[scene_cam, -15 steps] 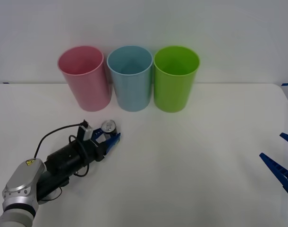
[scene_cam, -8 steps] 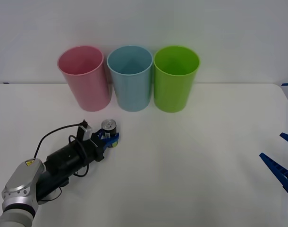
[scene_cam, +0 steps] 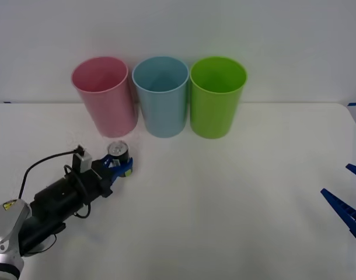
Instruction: Grasp the object on the table and drop it into the matching bin: aluminum can to the light blue bin, PET bottle to the pink bin.
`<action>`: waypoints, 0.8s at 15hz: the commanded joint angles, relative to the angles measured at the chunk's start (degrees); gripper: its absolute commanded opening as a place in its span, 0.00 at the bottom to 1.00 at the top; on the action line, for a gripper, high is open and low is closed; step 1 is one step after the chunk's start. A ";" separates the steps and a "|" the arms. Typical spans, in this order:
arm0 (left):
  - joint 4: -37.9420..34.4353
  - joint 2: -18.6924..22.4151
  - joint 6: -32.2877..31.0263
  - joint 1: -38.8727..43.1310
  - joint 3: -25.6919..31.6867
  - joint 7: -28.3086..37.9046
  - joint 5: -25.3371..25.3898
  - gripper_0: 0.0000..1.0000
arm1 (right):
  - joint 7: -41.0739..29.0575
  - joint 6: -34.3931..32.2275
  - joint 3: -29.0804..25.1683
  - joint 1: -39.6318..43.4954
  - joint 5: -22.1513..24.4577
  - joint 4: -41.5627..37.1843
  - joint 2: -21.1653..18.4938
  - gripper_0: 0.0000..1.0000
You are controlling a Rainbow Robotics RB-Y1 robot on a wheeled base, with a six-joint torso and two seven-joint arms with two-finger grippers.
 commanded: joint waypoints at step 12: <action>-35.77 2.74 4.38 11.99 6.50 30.09 -0.74 0.00 | 0.00 0.00 0.00 0.00 0.00 0.00 0.00 1.00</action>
